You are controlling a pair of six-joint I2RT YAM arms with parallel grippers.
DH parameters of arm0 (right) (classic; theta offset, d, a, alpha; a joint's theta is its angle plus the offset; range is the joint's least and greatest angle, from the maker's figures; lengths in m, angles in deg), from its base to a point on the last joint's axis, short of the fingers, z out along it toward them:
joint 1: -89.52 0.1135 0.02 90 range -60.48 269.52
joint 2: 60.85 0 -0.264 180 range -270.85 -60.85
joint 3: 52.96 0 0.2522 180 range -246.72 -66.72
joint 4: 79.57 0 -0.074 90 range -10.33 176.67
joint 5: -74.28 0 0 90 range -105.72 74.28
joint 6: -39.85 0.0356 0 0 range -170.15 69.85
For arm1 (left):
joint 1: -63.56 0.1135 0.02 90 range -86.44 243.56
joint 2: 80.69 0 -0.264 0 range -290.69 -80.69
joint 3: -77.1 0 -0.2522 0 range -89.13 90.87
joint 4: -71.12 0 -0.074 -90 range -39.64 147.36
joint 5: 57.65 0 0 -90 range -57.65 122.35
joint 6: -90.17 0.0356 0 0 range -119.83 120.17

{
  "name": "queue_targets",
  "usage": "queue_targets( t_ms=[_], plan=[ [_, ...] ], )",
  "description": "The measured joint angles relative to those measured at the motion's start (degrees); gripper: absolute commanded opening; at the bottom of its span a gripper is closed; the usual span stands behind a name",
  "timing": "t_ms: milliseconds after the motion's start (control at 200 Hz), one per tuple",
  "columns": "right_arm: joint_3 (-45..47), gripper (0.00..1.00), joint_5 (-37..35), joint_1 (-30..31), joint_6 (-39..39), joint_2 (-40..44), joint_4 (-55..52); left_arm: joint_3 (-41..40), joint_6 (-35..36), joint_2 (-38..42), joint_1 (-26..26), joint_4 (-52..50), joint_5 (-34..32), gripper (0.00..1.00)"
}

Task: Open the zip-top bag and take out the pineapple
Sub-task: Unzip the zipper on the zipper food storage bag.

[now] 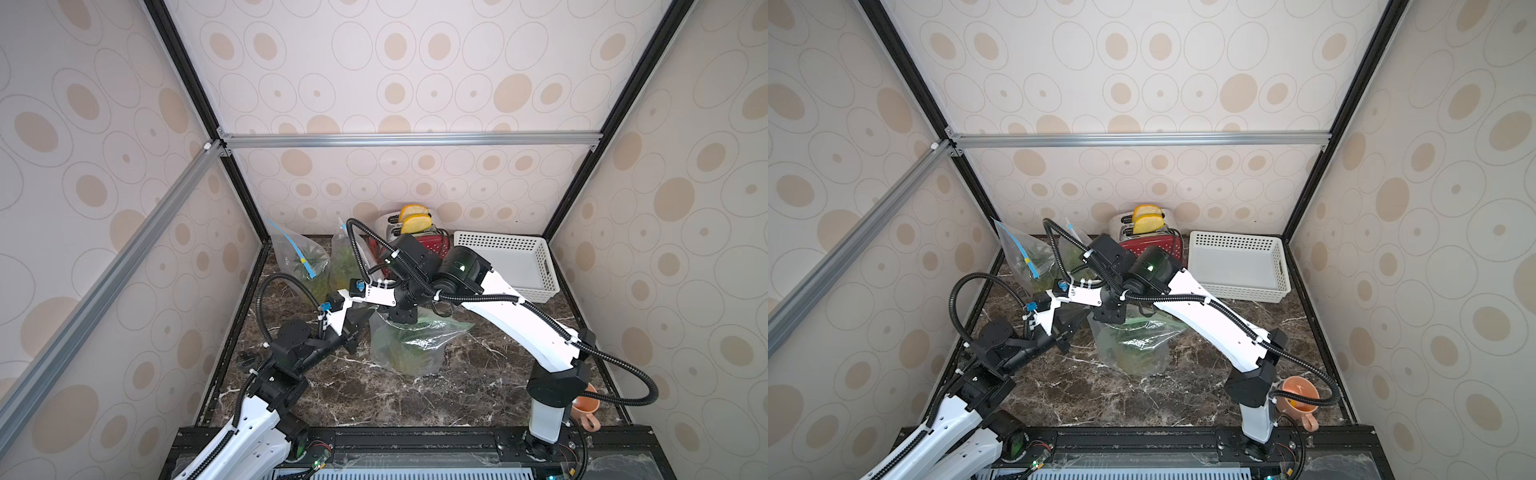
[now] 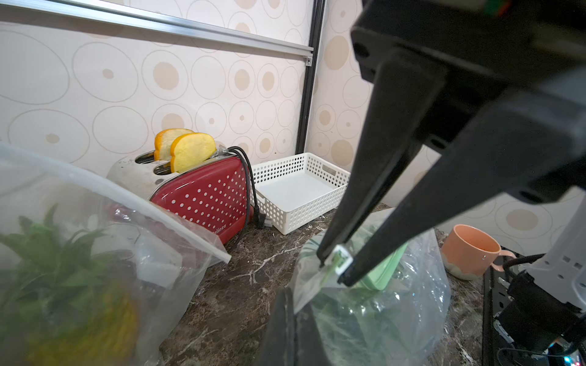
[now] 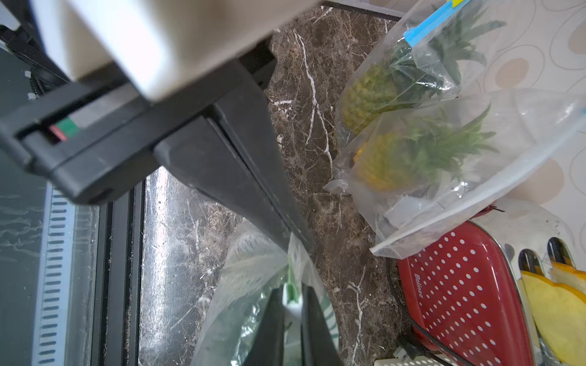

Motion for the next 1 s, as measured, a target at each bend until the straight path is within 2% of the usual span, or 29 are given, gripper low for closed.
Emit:
queue_targets(
  t_ms=[541,1001],
  plan=[
    [3.87,0.11,-0.35,-0.52,0.26,0.79,1.64,-3.3,-1.73,6.82,-0.11,-1.66,-6.78,0.0],
    [11.85,0.11,-6.01,-2.58,3.13,9.05,0.22,-3.65,-2.1,13.62,-0.02,-6.82,-17.53,0.0]
  ],
)
